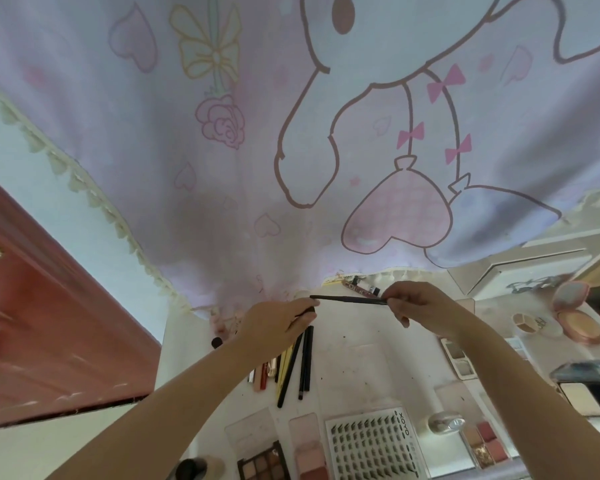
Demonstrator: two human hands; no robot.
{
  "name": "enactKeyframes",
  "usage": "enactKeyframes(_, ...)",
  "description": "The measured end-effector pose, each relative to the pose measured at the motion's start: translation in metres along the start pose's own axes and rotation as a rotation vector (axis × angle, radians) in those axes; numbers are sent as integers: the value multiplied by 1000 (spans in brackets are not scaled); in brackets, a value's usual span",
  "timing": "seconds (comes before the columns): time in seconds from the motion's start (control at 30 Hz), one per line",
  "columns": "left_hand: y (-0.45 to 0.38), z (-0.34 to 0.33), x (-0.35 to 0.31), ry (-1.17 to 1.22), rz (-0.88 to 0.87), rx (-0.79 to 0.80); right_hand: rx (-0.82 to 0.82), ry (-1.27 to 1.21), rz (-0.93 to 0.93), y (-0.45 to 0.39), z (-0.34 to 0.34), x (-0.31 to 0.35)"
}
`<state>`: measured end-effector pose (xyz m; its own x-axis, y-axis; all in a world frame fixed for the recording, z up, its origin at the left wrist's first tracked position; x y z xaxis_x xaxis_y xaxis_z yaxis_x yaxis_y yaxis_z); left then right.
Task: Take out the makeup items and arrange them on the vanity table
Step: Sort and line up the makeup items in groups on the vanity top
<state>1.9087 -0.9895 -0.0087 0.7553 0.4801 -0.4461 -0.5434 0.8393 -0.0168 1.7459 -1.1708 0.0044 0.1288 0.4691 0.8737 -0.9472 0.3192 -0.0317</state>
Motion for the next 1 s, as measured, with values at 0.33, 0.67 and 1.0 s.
enactKeyframes(0.33, 2, -2, 11, 77, 52, 56, 37, -79, -78, 7, -21, -7)
enactKeyframes(0.67, -25, -37, 25, -258, -147, 283, 215, 42, -281, 14, -83, -25)
enactKeyframes(1.0, -66, -103, 38, -692, -434, 612, 137, 127, -535, -9, -195, -66)
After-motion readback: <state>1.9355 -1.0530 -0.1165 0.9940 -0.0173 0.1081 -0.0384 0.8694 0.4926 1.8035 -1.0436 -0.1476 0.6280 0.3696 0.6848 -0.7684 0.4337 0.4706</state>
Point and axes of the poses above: each hand's wrist, its own y-axis away from the middle knuckle, its own z-axis out of the back of the hand, x = y × z, the point moved 2 cm from there along -y, towards the middle knuckle, and after that the axes turned 15 degrees about z, right-handed, at the moved point
